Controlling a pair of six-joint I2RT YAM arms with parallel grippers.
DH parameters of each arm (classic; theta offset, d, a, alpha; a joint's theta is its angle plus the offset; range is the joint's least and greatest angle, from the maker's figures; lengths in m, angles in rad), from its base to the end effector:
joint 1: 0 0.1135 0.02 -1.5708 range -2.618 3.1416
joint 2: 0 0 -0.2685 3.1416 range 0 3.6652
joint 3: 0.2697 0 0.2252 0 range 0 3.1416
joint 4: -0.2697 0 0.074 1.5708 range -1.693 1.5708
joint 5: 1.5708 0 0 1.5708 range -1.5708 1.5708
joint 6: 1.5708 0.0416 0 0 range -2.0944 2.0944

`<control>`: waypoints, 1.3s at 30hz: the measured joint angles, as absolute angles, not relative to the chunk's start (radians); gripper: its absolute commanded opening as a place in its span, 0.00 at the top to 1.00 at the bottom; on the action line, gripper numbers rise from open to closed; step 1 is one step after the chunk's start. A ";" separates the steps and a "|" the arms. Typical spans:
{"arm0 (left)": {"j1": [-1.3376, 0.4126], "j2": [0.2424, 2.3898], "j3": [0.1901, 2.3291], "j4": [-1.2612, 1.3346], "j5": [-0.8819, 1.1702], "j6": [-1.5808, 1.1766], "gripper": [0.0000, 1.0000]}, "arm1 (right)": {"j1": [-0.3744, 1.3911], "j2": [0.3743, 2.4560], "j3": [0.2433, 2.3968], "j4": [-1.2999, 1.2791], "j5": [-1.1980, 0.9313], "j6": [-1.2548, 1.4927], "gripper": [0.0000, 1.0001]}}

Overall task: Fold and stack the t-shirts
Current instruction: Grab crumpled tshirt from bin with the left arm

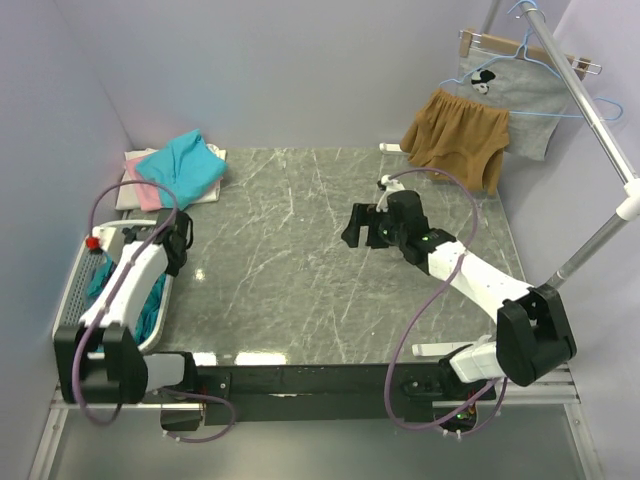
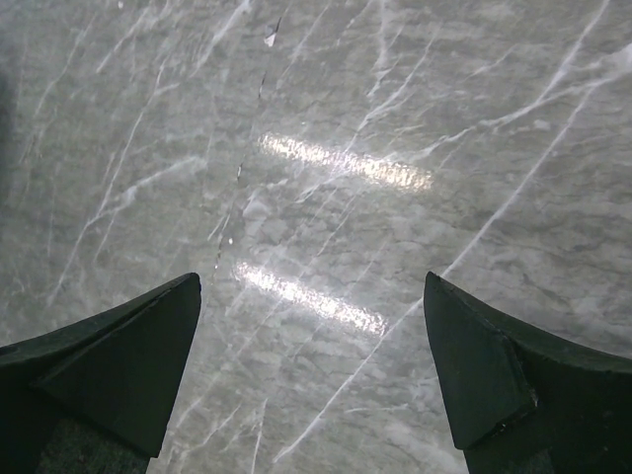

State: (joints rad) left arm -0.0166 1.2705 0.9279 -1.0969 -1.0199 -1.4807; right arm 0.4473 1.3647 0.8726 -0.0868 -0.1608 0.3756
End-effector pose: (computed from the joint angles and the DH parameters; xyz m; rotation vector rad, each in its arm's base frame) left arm 0.1783 0.0325 0.2586 -1.5520 1.6044 0.8142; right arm 0.2505 0.1276 0.2637 -0.1756 2.2062 0.6417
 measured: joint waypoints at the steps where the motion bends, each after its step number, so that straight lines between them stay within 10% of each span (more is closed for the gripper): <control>1: -0.017 1.234 0.928 -1.111 -1.020 -1.495 0.01 | 0.456 1.375 0.882 -0.095 -0.159 0.374 0.00; 19: -0.016 1.094 0.810 -1.163 -0.997 -1.606 0.03 | 0.521 1.431 0.941 -0.153 -0.077 0.342 0.00; 23: -0.015 1.069 0.778 -1.122 -0.984 -1.607 0.52 | 0.521 1.431 0.941 -0.153 -0.063 0.342 0.00; 24: -0.014 1.052 0.766 -1.097 -0.979 -1.586 0.94 | 0.521 1.431 0.941 -0.153 -0.059 0.342 0.00; 39: -0.008 0.839 0.780 -0.649 -0.709 -0.977 0.99 | 0.521 1.310 0.886 -0.131 0.051 0.332 0.00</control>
State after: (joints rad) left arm -0.0082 0.8391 0.7803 -0.6487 -0.7086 -0.9768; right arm 0.5213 1.3098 0.8856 -0.1314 0.0513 0.3321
